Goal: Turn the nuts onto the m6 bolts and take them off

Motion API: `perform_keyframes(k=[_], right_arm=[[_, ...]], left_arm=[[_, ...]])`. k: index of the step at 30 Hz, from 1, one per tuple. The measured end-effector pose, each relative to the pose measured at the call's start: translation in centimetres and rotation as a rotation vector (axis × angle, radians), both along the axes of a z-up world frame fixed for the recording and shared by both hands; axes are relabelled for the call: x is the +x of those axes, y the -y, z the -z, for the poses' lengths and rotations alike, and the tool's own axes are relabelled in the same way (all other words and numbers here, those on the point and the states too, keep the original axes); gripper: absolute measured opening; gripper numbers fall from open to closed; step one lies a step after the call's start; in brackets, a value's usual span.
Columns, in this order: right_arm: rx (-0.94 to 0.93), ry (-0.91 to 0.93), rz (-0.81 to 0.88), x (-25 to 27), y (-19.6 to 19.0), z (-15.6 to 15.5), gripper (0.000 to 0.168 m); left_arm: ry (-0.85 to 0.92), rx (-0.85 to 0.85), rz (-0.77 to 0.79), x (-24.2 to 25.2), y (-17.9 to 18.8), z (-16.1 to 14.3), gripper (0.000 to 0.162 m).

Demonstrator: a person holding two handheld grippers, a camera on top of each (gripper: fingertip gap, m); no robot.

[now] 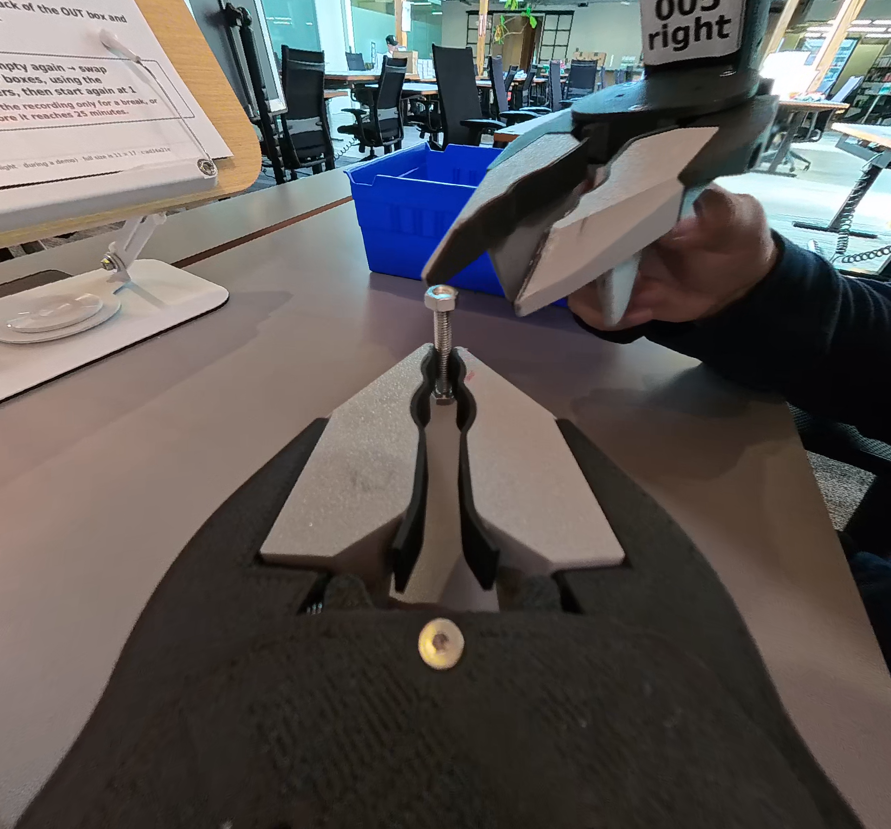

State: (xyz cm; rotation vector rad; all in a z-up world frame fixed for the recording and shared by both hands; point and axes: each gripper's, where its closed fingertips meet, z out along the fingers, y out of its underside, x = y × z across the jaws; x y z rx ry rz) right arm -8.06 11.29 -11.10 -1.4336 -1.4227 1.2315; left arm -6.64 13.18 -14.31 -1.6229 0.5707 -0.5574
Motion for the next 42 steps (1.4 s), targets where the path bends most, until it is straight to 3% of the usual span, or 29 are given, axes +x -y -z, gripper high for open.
perform_keyframes(k=[2,9,17,21,27,31,38,42], right_arm=[[-0.009,0.008,-0.016,-0.1,0.3,0.2,0.036],[0.036,0.005,-0.08,0.0,1.7,0.0,0.022],[0.009,-0.002,-0.029,-0.1,0.6,0.0,0.033],[0.025,0.006,-0.107,0.0,2.1,0.1,0.021],[0.02,-0.017,-0.061,0.1,1.2,-0.4,0.024],[0.021,-0.003,-0.009,-0.1,0.2,-0.1,0.035],[0.049,0.002,-0.109,0.1,2.2,-0.1,0.019],[0.046,-0.006,-0.047,0.0,1.1,-0.2,0.026]], left_arm=[[-0.001,0.0,-0.001,0.0,0.0,0.0,0.003],[0.0,0.0,-0.004,-0.1,-0.1,0.0,0.003],[-0.001,0.0,-0.002,0.0,0.0,0.0,0.003],[0.001,0.0,-0.007,-0.1,-0.1,0.0,0.003],[0.0,0.0,-0.002,0.0,0.0,0.0,0.003],[-0.001,0.0,-0.002,0.0,0.0,0.0,0.003],[0.0,-0.001,-0.004,-0.1,-0.1,0.0,0.003],[-0.002,-0.001,0.0,0.0,0.0,0.0,0.003]])
